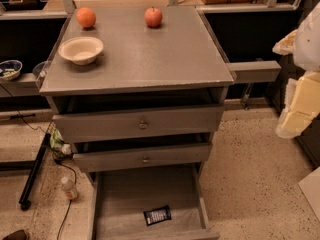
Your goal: Pick rxbar chocolate from bottom drawer and place on counter
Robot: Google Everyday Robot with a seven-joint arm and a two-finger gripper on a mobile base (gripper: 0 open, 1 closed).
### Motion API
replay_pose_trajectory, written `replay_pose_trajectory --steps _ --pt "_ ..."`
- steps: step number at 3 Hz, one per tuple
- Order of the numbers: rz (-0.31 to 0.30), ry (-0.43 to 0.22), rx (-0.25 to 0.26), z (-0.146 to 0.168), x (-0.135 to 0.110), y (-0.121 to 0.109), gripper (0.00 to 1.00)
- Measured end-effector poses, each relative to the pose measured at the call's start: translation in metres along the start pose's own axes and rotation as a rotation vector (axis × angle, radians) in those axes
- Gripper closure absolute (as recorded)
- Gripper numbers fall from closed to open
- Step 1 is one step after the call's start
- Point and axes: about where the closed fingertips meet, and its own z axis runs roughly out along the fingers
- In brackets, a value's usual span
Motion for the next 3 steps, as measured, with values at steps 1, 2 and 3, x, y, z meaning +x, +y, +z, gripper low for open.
replay_pose_trajectory --steps 1,2,3 --pt "-0.004 0.001 0.01 -0.001 -0.001 -0.001 0.0" --pt "-0.017 0.003 0.039 -0.006 -0.004 -0.003 0.0" --pt "-0.004 -0.011 0.026 0.032 -0.002 0.001 0.0"
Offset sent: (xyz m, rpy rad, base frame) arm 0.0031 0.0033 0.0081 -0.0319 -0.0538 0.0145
